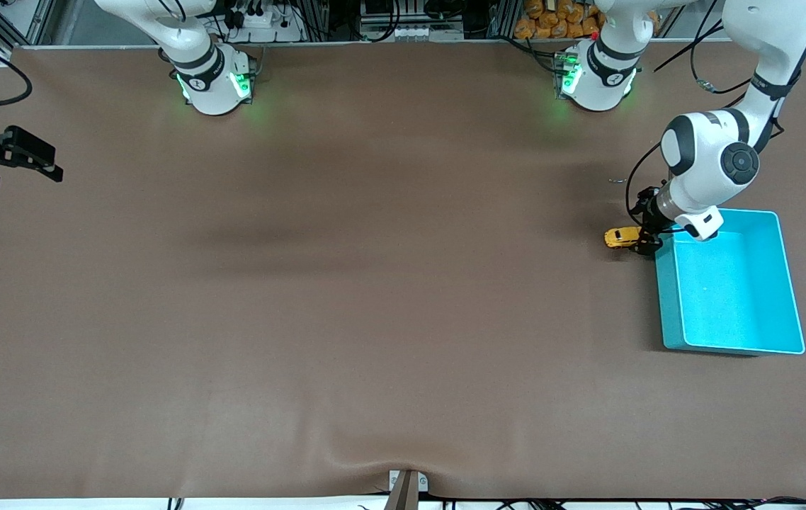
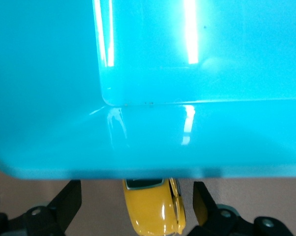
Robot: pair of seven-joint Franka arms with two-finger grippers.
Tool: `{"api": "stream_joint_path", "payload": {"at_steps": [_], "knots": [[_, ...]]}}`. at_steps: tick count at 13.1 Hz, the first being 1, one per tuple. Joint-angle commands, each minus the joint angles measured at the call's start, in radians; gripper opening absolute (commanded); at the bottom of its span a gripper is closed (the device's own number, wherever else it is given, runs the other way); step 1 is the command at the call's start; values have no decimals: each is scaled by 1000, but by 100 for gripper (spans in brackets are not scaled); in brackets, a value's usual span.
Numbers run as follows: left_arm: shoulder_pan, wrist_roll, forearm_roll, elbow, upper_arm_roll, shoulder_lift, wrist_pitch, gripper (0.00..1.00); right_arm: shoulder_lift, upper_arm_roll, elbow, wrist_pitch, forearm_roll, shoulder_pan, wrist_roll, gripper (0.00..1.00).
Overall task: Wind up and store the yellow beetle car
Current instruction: 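Lower the left gripper onto the car beside the bin and close it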
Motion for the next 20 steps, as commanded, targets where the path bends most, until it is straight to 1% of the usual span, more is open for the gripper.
{"api": "stream_joint_path", "payload": {"at_steps": [1,2,3,4,5,8,13,16,18,20], "knots": [[7,-26,29,4,-4,22,34,100,-18,-8,2,-15,-12,17,10,100],[5,-26,28,4,-4,26,39,100,-18,-8,2,-13,-12,17,10,100],[5,-26,29,4,-4,28,45,58,-17,-8,0,-13,-12,15,10,100],[3,-26,29,4,-6,31,45,18,-17,-8,0,-12,-12,15,11,100],[2,-26,29,4,-8,31,45,0,-15,-8,0,-9,-12,15,19,100],[-1,-26,32,4,-9,26,45,0,-15,-4,0,-13,-14,21,121,100],[-13,-25,34,5,-15,-10,41,0,-13,-4,2,-13,-14,21,126,100],[-26,-22,34,7,-43,-47,27,0,-10,-5,3,-12,-15,18,123,100],[-39,-22,55,25,-44,-73,-14,0,-10,-5,3,-12,-17,20,125,100],[-44,-25,98,67,-47,-87,-90,0,-9,-5,5,-9,-17,17,131,100]]}}
